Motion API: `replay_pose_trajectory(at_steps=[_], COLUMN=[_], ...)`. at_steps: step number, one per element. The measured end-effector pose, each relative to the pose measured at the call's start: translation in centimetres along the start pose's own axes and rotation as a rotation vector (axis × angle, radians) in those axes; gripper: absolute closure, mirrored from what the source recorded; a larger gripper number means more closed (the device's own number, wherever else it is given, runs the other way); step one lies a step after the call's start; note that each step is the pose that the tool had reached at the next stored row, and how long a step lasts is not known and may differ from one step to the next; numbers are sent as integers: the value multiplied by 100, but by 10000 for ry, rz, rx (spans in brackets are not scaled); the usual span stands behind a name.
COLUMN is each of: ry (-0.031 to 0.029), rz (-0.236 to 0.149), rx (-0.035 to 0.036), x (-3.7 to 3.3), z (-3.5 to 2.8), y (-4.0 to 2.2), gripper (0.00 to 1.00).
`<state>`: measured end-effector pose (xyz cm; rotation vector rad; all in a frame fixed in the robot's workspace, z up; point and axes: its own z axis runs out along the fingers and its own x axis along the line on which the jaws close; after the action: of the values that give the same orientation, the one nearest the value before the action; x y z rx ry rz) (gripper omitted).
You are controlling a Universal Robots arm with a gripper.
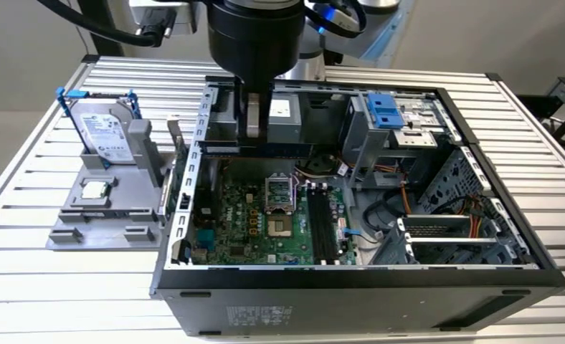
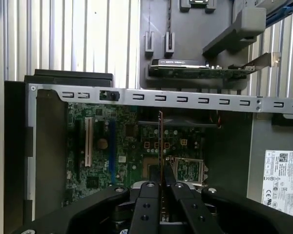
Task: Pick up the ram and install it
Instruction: 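Pick up the ram and move it above insertion slot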
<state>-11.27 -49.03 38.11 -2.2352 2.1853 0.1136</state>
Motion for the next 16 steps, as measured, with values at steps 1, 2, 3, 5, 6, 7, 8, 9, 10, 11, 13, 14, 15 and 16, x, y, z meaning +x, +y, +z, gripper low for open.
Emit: replay_pose_trajectory(at_steps=[1, 2, 3, 5, 6, 7, 8, 9, 10, 11, 13, 14, 15, 16], ry=[0, -1, 0, 0, 0, 0, 0, 0, 1, 0, 0, 0, 0, 1], rz=[0, 0, 0, 0, 0, 0, -1, -1, 0, 0, 0, 0, 0, 0], rx=[0, 0, 0, 0, 0, 0, 0, 0, 0, 0, 0, 0, 0, 0], x=[0, 1, 1, 2, 2, 2, 3, 3, 3, 4, 4, 5, 5, 5], z=[-1, -1, -2, -3, -4, -4, -5, -6, -7, -7, -8, -9, -10, -10], y=[-15, -32, -47, -79, -96, -110, -126, -140, -154, -169, -196, -212, -225, -241], gripper=[100, 100, 100, 100, 100, 100, 100, 100, 100, 100, 100, 100, 100, 100])
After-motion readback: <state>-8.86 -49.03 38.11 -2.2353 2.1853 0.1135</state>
